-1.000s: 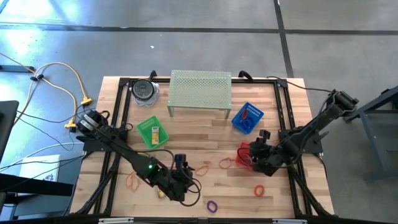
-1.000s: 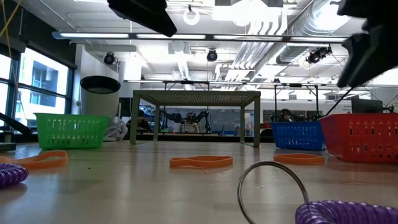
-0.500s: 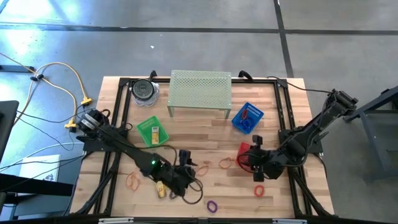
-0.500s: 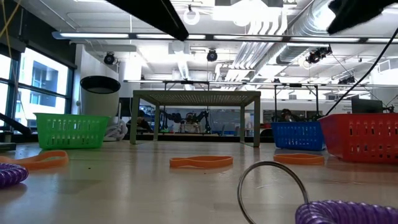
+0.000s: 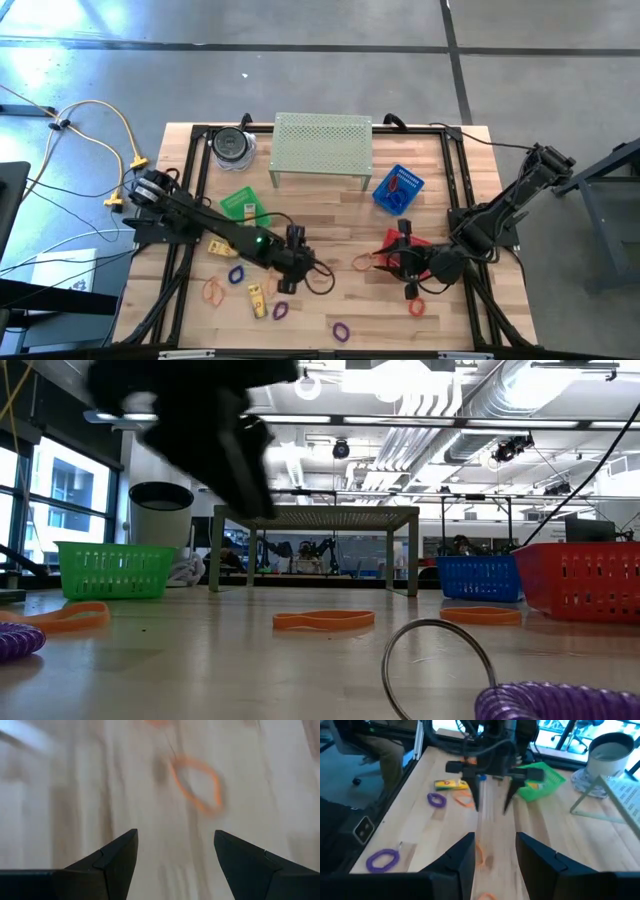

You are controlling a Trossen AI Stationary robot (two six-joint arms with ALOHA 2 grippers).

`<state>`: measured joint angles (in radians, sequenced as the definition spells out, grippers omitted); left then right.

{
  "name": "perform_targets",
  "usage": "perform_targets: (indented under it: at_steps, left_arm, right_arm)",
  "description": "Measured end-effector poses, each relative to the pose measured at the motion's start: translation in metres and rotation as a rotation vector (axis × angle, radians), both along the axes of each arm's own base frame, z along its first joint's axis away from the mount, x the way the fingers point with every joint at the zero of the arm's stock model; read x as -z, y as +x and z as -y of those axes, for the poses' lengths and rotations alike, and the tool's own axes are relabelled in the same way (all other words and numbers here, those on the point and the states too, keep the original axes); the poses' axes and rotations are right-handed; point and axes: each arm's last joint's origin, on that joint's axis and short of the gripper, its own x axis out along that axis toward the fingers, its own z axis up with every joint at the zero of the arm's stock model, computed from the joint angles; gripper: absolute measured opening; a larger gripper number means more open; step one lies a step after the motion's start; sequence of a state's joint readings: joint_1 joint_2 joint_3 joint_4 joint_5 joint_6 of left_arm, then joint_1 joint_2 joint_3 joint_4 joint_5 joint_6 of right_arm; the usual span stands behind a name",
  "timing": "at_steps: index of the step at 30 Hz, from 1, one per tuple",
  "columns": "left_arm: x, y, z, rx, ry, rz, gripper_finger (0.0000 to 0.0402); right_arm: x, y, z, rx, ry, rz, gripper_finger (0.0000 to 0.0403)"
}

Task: Pick & Place Office Desk Supplies
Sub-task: Put the box of crayon into the green basket

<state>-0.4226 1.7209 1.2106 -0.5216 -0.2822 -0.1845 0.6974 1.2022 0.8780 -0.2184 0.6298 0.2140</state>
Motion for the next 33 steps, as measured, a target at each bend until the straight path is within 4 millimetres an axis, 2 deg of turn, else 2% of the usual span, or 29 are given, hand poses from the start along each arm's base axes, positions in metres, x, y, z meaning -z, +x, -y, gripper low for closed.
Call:
perform_targets:
  at_steps: [7, 12, 16, 20, 26, 33]
  left_arm:
    - [-0.020, -0.042, 0.005, -0.049, -0.011, -0.168, 0.0252]
    - [-0.037, -0.072, 0.008, -0.128, -0.106, -0.264, 0.0252]
    - [-0.039, -0.090, 0.012, -0.163, -0.083, -0.343, 0.0252]
    - [-0.038, -0.105, 0.012, -0.203, -0.023, -0.449, 0.0252]
    - [-0.040, -0.121, 0.001, -0.278, 0.016, -0.640, 0.0252]
    - [-0.052, -0.125, -0.016, -0.144, 0.107, -0.597, 0.0252]
  right_arm:
    - [-0.008, 0.014, 0.012, -0.008, -0.111, 0.075, 0.0130]
    - [-0.023, 0.031, 0.029, -0.044, -0.240, 0.200, 0.0127]
    - [-0.033, 0.042, 0.045, -0.124, -0.313, 0.291, 0.0127]
    - [-0.036, 0.052, 0.063, -0.274, -0.331, 0.346, 0.0127]
    - [-0.036, 0.059, 0.087, -0.517, -0.270, 0.386, 0.0127]
    - [-0.036, 0.061, 0.101, -0.502, -0.210, 0.376, 0.0127]
